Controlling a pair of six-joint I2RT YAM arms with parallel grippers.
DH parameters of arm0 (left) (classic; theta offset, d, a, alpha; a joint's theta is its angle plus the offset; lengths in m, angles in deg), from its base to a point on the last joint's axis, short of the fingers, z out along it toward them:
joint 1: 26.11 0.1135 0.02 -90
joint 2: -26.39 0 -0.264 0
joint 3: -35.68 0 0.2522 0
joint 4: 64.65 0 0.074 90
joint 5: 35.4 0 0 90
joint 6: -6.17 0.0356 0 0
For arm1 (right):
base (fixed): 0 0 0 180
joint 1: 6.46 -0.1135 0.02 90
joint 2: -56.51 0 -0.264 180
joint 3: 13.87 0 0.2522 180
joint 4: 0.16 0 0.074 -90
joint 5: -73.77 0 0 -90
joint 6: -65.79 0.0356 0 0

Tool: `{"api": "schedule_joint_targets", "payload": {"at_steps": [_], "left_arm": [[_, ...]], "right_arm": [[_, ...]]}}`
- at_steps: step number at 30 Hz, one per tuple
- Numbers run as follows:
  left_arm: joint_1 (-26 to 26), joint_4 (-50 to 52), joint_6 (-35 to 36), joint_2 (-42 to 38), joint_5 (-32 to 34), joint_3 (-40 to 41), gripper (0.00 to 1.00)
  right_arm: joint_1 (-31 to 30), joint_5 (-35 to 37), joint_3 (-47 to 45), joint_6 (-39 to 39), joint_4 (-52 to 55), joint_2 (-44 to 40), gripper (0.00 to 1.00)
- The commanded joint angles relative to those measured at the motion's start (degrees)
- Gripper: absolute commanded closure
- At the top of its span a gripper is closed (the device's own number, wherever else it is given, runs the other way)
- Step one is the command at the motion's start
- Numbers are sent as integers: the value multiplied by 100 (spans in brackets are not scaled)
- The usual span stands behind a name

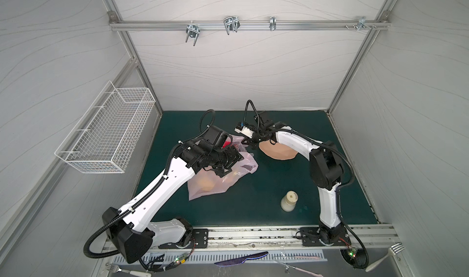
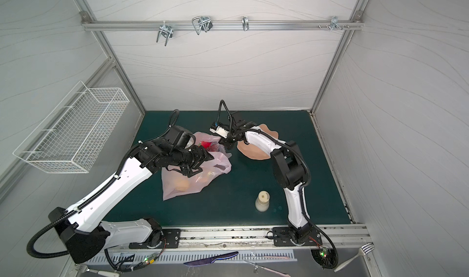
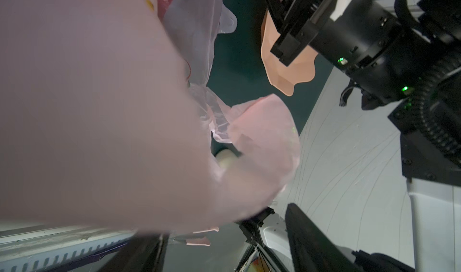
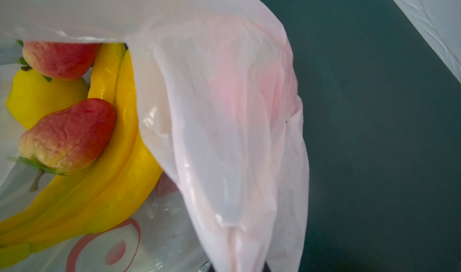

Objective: Place the fruits into the plastic bag
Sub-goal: Pick up the plastic bag from the center of the table.

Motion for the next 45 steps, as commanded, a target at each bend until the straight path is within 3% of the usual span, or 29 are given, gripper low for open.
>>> {"api": "schedule_joint_targets", "payload": {"at_steps": [1, 6, 15, 21, 28, 35, 45], "left_arm": [[-19, -49, -267, 106, 526, -350, 25], [-28, 248, -202, 378, 761, -628, 24], [-19, 354, 71, 799, 521, -754, 26], [-24, 407, 533, 921, 407, -717, 51], [62, 445, 1080, 730, 389, -592, 100], [177, 166, 1514, 342, 393, -667, 100], [590, -366, 1932, -73, 95, -1172, 100]], "right_arm": [[-45, -9, 37, -177, 210, -296, 100], [-62, 34, 29, -215, 232, -349, 100], [-73, 17, -58, -198, 250, -441, 100], [-139, -26, -83, -205, 337, -524, 100], [-176, -47, -432, -76, 219, -1020, 100], [-148, 100, -608, 87, 350, -1598, 100], [355, 51, -166, 1025, 760, -2415, 100]]}}
